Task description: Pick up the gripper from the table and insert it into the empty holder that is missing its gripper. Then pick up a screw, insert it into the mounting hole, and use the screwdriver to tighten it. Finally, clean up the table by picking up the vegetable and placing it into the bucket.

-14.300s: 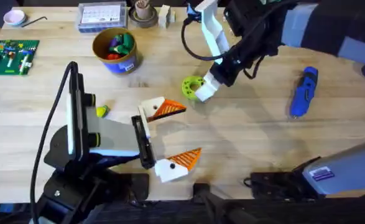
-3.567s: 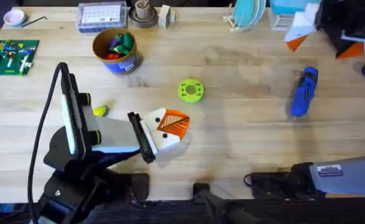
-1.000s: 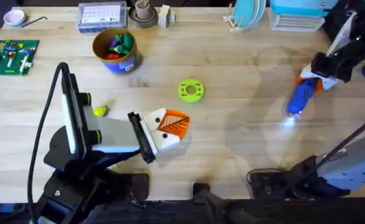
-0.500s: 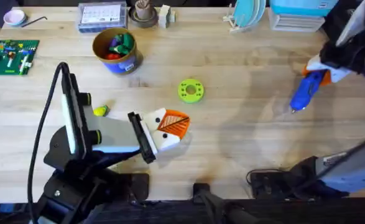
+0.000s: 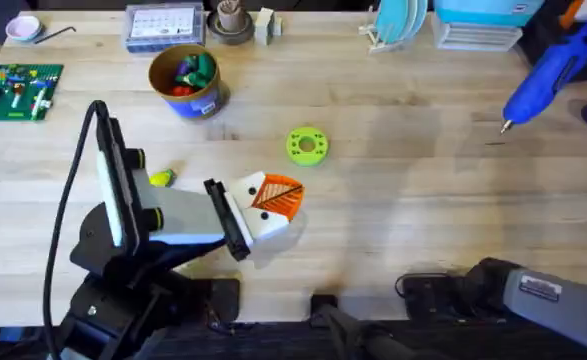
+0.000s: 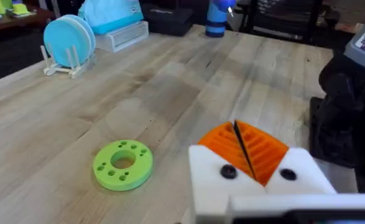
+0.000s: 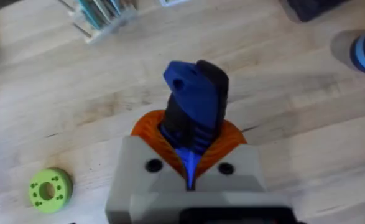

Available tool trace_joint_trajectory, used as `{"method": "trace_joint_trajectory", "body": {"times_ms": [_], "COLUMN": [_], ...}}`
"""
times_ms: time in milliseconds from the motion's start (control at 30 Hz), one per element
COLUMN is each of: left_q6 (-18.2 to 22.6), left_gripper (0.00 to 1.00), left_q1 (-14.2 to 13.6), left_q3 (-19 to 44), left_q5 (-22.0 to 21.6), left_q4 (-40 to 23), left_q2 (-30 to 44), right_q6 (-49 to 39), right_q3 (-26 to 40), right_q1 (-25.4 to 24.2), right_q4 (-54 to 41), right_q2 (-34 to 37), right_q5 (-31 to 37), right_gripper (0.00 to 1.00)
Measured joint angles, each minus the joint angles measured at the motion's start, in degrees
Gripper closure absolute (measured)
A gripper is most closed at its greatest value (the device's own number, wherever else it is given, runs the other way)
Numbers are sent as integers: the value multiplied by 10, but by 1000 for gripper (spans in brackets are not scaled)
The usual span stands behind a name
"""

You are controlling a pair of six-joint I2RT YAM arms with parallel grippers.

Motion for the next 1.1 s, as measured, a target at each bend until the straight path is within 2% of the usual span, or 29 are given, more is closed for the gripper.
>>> {"method": "trace_joint_trajectory", "body": {"times_ms": [133,333,467,600,733,900,1000,1100], "left_q6": [0,0,0,0,0,0,0,0], "left_gripper": [997,997,997,997,997,997,997,997], "left_q1": [0,0,0,0,0,0,0,0], "left_q3": [0,0,0,0,0,0,0,0], "left_q5": [-2,-2,-2,-2,-2,-2,-2,-2], "left_q4": [0,0,0,0,0,0,0,0], "left_q2": [0,0,0,0,0,0,0,0], "right_q6": [0,-29,-49,-45,-4,66,83,86], "right_q3": [0,-3,-52,-160,-293,-442,-481,-488], "right_q1": [0,4,17,41,78,156,223,293], "right_q4": [8,3,49,172,321,546,621,688], "right_q2": [-42,-105,-171,-257,-331,-365,-358,-338], "right_q5": [-37,-55,-67,-108,-149,-197,-209,-219], "right_gripper": [977,977,977,978,978,978,978,978]}}
